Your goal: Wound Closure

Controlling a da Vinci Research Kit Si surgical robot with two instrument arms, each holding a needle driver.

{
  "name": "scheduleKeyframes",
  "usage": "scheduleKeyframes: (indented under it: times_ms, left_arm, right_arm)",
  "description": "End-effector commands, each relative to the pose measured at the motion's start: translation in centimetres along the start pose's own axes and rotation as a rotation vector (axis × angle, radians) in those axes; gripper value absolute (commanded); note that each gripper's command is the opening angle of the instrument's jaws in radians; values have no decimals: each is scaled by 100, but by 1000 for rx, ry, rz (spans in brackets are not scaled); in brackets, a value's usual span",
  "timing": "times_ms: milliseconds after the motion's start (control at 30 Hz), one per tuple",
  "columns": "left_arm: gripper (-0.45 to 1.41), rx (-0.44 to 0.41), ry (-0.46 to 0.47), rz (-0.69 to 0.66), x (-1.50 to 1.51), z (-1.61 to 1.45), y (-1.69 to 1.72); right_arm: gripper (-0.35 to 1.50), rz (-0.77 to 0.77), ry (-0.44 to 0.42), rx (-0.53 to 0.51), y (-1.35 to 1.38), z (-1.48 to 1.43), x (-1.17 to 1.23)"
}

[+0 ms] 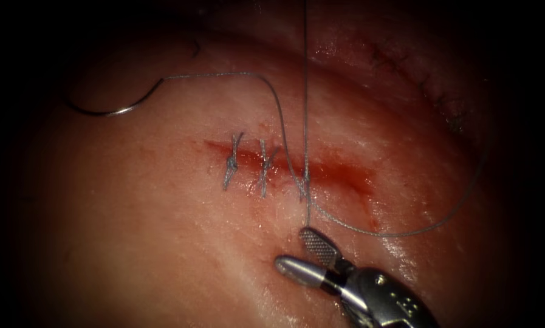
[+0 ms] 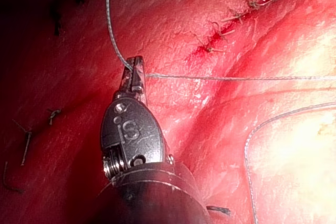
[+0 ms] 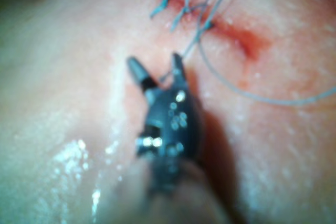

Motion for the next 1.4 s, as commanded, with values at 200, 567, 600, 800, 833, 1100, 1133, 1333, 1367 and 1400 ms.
scheduleKeyframes:
  times_ms: [200,567,600,800,833,1100,1133,1333,1367,1400]
  left_arm:
    - [-45,-31,13,11,21,-1,16]
    - [-45,-75,37,5,99,-19,55]
    - [-45,-79,39,5,106,-20,58]
    - [-45,-98,51,11,147,-29,82]
    - [-45,-103,55,12,155,-30,87]
    - [-45,-127,75,14,196,-37,109]
    - [-45,-128,76,14,197,-37,110]
    - [-45,-133,81,21,202,-38,118]
    - [-45,-133,82,21,202,-38,119]
    - [-45,-133,82,21,202,-38,119]
  right_arm:
    - [128,-196,-13,85,0,-24,-2]
    - [128,-88,-49,110,27,-32,64]
    - [128,-83,-51,109,31,-28,70]
    - [136,-66,-58,98,56,5,86]
    - [138,-65,-57,95,62,13,86]
    - [143,-76,-97,70,99,70,64]
    - [143,-72,-98,68,101,73,62]
    - [146,-60,-110,55,105,87,46]
    - [146,-61,-109,53,104,89,44]
    - [146,-61,-109,53,104,89,44]
